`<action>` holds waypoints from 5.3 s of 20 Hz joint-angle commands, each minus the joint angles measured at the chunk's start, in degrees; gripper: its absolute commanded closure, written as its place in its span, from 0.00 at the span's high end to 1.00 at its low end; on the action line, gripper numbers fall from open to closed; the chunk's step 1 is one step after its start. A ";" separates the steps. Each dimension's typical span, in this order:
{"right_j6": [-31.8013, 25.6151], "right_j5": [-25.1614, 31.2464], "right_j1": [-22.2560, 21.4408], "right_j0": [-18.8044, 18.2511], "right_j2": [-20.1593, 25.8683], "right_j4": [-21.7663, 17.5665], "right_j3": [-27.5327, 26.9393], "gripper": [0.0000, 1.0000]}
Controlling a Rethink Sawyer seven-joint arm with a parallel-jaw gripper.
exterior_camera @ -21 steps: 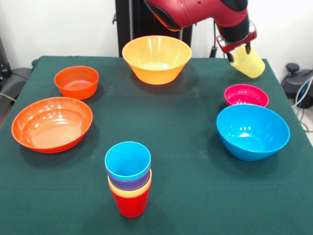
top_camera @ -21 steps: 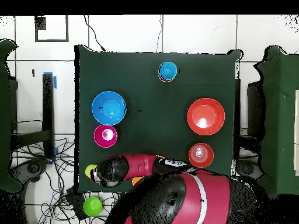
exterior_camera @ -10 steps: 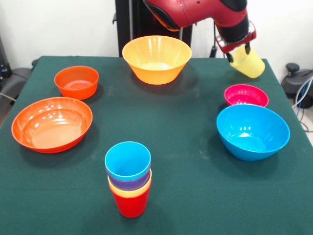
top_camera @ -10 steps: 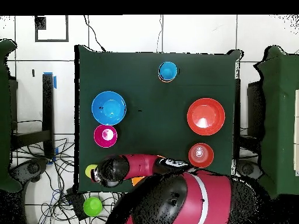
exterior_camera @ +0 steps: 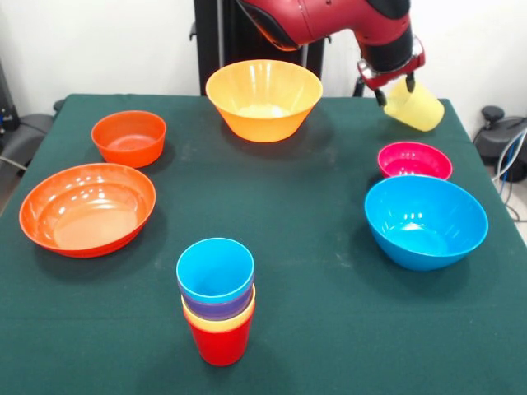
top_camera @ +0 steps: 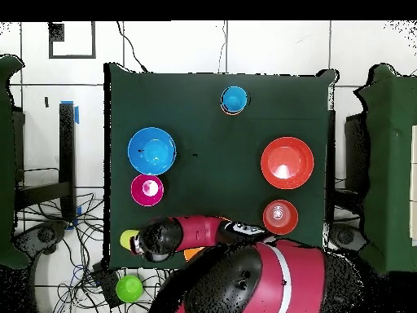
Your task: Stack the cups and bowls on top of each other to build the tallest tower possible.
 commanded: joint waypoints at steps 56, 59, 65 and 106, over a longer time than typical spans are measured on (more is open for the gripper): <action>3.44 2.98 3.58 -10.37 10.03 -2.69 -1.47 1.00; 2.91 3.18 4.36 -10.04 8.44 -3.74 -1.89 1.00; 1.79 3.48 5.72 -9.30 5.89 -5.64 -2.69 1.00; 3.84 2.19 6.68 -9.40 5.54 -4.94 -3.00 1.00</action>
